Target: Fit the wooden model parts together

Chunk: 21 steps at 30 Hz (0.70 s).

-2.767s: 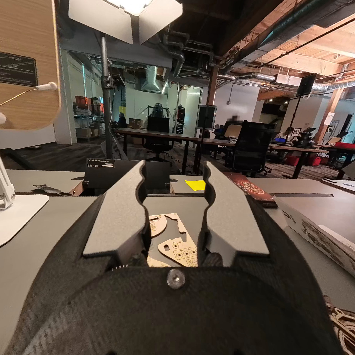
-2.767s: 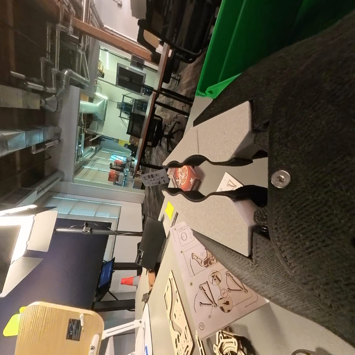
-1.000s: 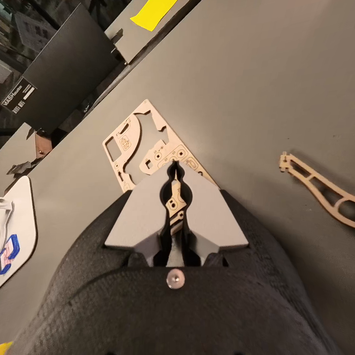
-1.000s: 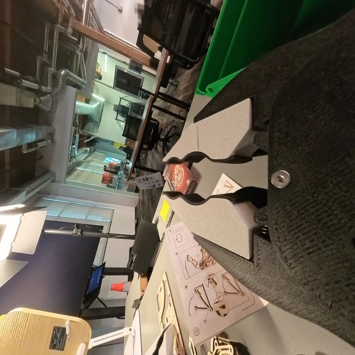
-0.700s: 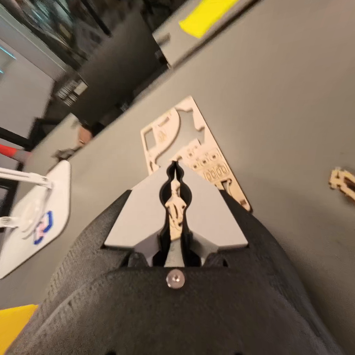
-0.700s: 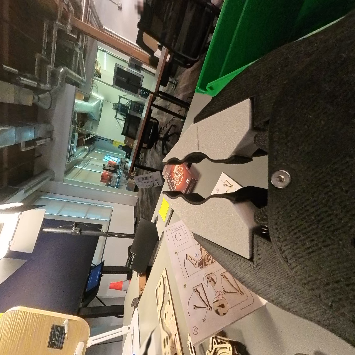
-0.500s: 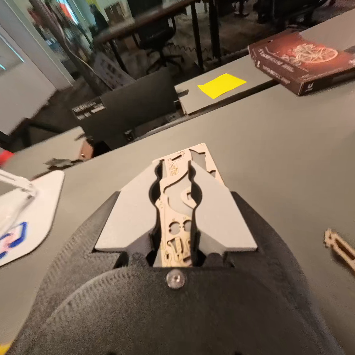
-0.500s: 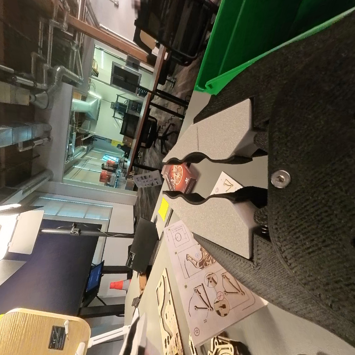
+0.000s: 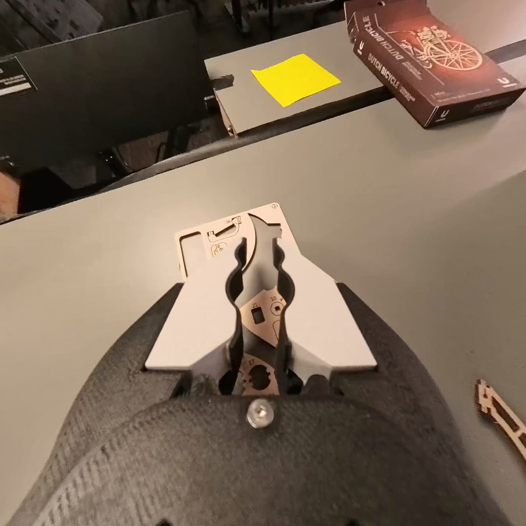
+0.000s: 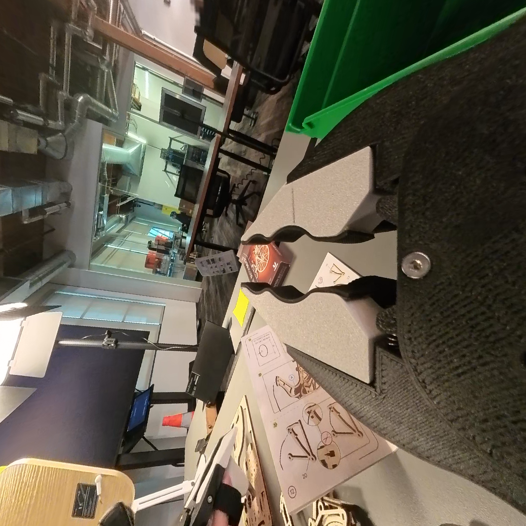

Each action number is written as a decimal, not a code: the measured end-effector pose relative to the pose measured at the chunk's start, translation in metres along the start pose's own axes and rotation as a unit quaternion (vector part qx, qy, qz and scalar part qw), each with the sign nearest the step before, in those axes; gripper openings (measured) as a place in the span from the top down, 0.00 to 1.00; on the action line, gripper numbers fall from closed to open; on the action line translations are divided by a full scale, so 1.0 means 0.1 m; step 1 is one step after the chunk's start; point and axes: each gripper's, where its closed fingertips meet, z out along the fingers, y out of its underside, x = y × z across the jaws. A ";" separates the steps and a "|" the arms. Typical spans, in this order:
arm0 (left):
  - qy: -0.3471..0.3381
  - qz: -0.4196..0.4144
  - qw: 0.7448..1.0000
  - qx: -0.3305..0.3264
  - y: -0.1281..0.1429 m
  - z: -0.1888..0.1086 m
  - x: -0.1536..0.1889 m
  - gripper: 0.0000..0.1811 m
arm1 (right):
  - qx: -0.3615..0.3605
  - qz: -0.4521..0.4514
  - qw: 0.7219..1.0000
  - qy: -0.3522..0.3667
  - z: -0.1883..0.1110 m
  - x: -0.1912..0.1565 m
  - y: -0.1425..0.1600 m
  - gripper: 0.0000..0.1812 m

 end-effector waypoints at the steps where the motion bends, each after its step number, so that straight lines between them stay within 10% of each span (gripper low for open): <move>1: 0.002 -0.002 1.000 -0.005 0.01 0.01 0.00 0.91 | -0.001 0.000 1.000 0.000 0.00 0.00 0.00 0.87; 21: -0.091 -0.065 0.992 -0.060 0.24 0.00 -0.59 1.00 | -0.010 0.004 1.000 -0.009 0.02 -0.02 0.04 0.87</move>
